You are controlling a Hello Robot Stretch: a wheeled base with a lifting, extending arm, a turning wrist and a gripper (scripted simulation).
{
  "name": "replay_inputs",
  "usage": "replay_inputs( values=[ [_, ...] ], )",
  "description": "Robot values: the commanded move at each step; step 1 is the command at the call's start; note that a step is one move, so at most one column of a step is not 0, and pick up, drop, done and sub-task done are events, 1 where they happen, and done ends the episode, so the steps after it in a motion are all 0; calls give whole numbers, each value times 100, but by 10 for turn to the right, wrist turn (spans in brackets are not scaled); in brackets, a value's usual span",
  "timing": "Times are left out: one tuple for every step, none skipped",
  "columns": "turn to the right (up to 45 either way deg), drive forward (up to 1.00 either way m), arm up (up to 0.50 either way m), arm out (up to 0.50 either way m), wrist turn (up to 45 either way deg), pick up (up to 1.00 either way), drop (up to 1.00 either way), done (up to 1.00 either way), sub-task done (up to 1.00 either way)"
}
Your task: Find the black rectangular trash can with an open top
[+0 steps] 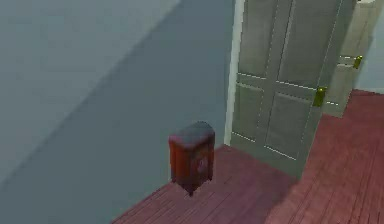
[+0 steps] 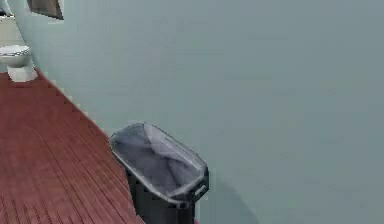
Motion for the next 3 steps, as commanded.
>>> replay_inputs(
  values=[
    [-330,0,0,0,0,0,0,0,0],
    [0,10,0,0,0,0,0,0,0],
    [450,0,0,0,0,0,0,0,0]
  ],
)
